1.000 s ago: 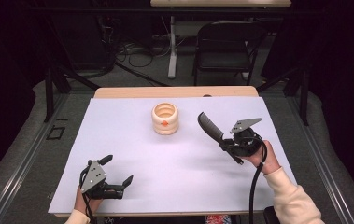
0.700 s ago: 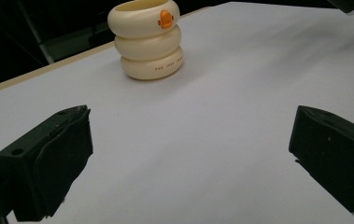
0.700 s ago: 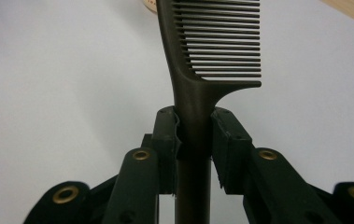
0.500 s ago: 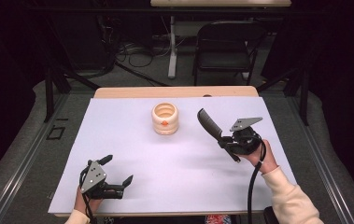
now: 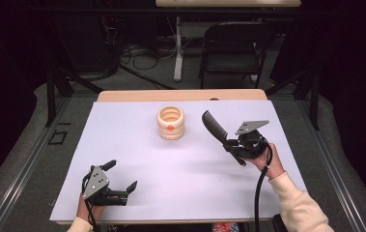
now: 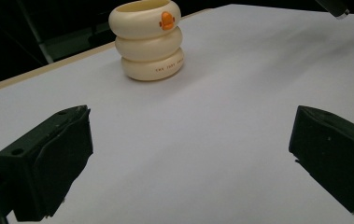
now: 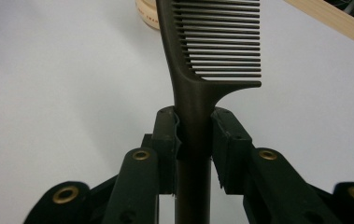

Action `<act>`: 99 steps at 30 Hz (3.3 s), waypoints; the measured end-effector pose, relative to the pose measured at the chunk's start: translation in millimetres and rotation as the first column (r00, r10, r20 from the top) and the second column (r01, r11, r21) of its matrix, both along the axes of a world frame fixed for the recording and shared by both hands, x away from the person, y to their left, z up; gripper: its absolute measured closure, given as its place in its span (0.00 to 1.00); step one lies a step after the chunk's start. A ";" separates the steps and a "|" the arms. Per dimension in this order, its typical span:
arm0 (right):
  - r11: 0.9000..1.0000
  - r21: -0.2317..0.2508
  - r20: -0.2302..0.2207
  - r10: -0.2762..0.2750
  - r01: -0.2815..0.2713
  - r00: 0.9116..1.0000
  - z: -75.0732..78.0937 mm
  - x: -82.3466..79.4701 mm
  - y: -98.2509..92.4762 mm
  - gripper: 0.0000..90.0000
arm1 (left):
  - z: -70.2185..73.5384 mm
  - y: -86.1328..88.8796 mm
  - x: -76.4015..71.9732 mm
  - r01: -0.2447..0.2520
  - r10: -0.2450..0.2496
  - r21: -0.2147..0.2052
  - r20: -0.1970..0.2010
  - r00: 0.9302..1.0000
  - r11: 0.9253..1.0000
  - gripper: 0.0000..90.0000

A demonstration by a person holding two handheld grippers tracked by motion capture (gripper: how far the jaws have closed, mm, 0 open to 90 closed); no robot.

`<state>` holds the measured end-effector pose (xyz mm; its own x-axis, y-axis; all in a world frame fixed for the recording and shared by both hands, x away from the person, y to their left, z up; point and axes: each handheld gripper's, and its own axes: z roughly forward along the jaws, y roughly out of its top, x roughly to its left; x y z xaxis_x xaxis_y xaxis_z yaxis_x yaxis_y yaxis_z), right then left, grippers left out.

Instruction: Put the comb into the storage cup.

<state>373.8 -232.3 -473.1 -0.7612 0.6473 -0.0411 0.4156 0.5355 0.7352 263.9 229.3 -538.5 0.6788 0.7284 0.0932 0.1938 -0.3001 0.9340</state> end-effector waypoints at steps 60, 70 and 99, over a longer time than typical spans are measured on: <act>0.980 0.198 0.114 -0.028 0.005 0.993 12.8 36.9 31.0 0.81 | 1.0 0.6 -0.8 -0.006 0.006 -0.012 0.006 1.000 1.000 0.00; 0.971 0.238 0.134 -0.036 0.003 0.990 13.8 46.8 39.2 0.81 | 0.9 0.4 -1.3 -0.004 0.004 -0.011 0.007 1.000 1.000 0.00; 0.961 0.276 0.155 -0.020 -0.024 0.988 18.2 59.5 57.0 0.81 | 0.7 0.9 -0.8 -0.006 0.006 -0.012 0.002 1.000 1.000 0.00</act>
<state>433.3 -175.3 -454.9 -0.7609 0.6485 0.0218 0.2845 0.3033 0.9094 263.1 230.2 -537.8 0.6742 0.7335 0.0860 0.1936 -0.2879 0.9379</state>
